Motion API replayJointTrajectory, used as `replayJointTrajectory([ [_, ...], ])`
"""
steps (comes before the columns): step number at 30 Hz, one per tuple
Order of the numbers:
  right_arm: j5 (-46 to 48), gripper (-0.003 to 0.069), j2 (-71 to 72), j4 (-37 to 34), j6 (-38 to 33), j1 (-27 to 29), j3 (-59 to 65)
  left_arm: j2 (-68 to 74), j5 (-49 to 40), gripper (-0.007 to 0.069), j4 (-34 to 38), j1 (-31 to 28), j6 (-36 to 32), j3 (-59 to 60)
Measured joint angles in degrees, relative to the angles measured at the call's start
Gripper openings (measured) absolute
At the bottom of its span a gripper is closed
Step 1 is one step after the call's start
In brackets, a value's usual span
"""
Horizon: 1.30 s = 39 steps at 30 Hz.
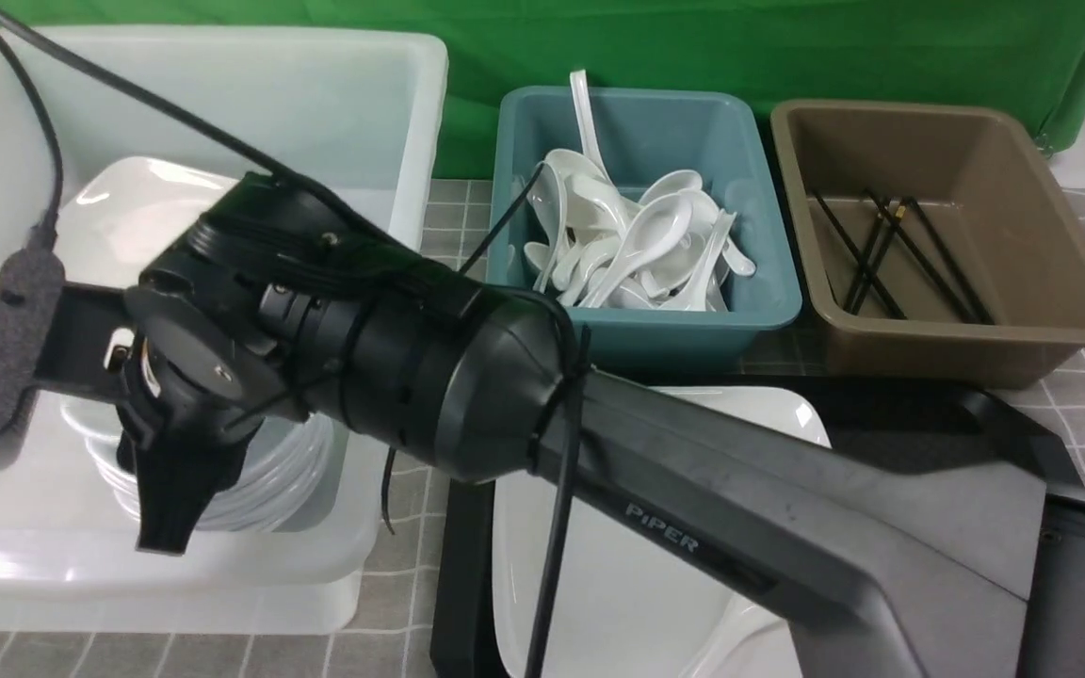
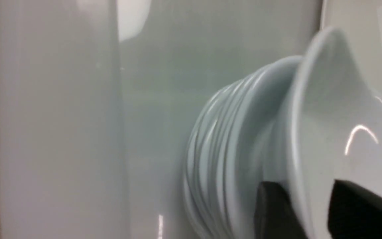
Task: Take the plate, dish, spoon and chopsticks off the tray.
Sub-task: Use the right arm to put the small plate into the large storage box on the left, then use the left arm to grab a soup spoon from the plate
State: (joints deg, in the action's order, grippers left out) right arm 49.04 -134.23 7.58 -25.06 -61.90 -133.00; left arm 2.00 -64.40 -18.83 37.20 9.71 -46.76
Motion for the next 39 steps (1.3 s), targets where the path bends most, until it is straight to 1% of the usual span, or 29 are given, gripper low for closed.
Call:
replayJointTrajectory([
  [1,2.11,0.0426,0.38,0.05,0.02,0.00,0.00,0.00,0.41,0.0008,0.88,0.00,-0.46,0.00],
  [2,2.48,0.0435,0.47,0.05,0.02,0.00,0.00,0.00,0.41,0.0008,0.88,0.00,-0.46,0.00],
  [3,5.55,0.0489,1.57,0.06,0.06,-0.13,0.00,0.11,0.76,0.0008,1.91,0.00,-0.60,0.00],
  [4,8.51,0.0507,2.53,0.06,0.21,-0.20,0.00,0.32,0.89,0.0008,2.42,0.00,-0.71,0.00],
  [6,12.12,0.0508,4.85,0.06,0.51,-0.32,0.00,1.01,1.23,0.0008,3.10,0.00,-0.77,0.00],
  [7,14.75,0.0502,6.56,0.26,0.74,-0.38,0.00,1.61,1.58,0.0008,3.33,0.00,-0.89,0.05],
  [8,17.45,0.0475,9.10,1.40,2.51,-0.38,0.15,2.41,2.37,0.0008,3.38,0.00,-1.27,0.18],
  [11,17.85,0.0399,13.51,5.21,8.23,-0.17,1.01,4.82,4.36,0.0008,3.84,0.00,-2.06,0.25],
  [12,17.85,0.0347,15.75,6.76,11.00,0.34,2.02,6.73,6.07,0.0008,4.40,0.00,-2.25,0.25],
  [14,17.85,0.0288,18.20,7.31,13.59,1.05,3.72,8.65,7.45,0.0008,5.02,0.00,-2.45,0.25],
  [15,17.86,0.0232,20.96,7.50,15.98,1.74,6.27,10.90,8.84,0.0008,5.97,0.00,-2.74,0.25],
  [16,17.86,0.0198,22.99,7.59,17.49,2.46,8.39,12.49,9.42,0.0008,6.68,0.00,-3.35,0.25],
  [17,17.86,0.0150,27.65,7.59,20.17,3.53,13.75,15.96,9.90,0.0008,8.42,0.00,-4.42,0.25],
  [18,17.86,0.0142,28.26,7.59,20.46,3.82,14.50,16.87,9.90,0.0008,8.63,0.00,-4.61,0.25],
  [19,17.86,0.0127,33.59,7.59,22.59,4.82,20.10,19.76,10.13,0.0008,10.34,0.00,-6.00,0.25],
  [22,17.86,0.0114,42.12,7.98,26.60,6.72,31.69,27.52,11.14,0.0008,14.03,0.00,-8.79,0.25],
  [26,17.80,0.0113,57.81,9.78,33.40,9.95,51.93,39.07,14.60,0.0008,18.83,0.00,-11.58,0.18],
  [27,17.80,0.0115,59.85,9.99,34.02,10.39,54.53,41.61,14.75,0.0008,20.23,0.00,-12.82,-0.05],
  [28,17.80,0.0115,63.22,10.23,35.17,11.28,58.70,44.25,14.50,0.0008,22.16,0.00,-14.34,-0.48],
  [29,17.75,0.0116,68.42,10.29,36.43,12.35,64.10,49.77,14.06,0.0008,26.66,0.00,-17.02,-1.76],
  [30,17.68,0.0118,71.04,10.29,37.05,12.99,67.57,52.57,14.06,0.0008,28.41,0.01,-17.72,-2.57],
  [31,17.68,0.0121,73.66,10.29,37.67,13.80,70.07,56.11,14.31,0.0008,31.62,0.19,-18.84,-3.66],
  [32,17.68,0.0121,74.32,10.29,37.78,13.80,70.65,56.81,14.37,0.0008,32.11,0.25,-19.26,-3.87],
  [33,17.68,0.0125,79.56,10.29,38.82,15.20,74.83,62.07,15.77,0.0008,35.19,1.13,-20.84,-5.65],
  [34,17.68,0.0125,82.72,10.35,39.28,15.76,77.00,65.10,17.13,0.0008,36.15,2.01,-21.48,-6.77],
  [36,17.68,0.0126,87.47,10.44,39.71,16.62,79.50,69.21,19.00,0.0008,36.68,3.93,-21.70,-8.46],
  [37,17.68,0.0127,91.28,10.44,40.17,16.97,81.64,73.25,20.50,0.0008,36.88,5.90,-21.21,-10.45],
  [38,17.68,0.0127,91.28,10.44,40.24,17.06,81.64,73.84,20.50,0.0008,36.88,5.90,-21.21,-10.75],
  [39,17.58,0.0129,95.22,10.48,40.51,17.19,83.16,78.54,21.14,0.0008,36.66,8.51,-18.71,-13.58],
])
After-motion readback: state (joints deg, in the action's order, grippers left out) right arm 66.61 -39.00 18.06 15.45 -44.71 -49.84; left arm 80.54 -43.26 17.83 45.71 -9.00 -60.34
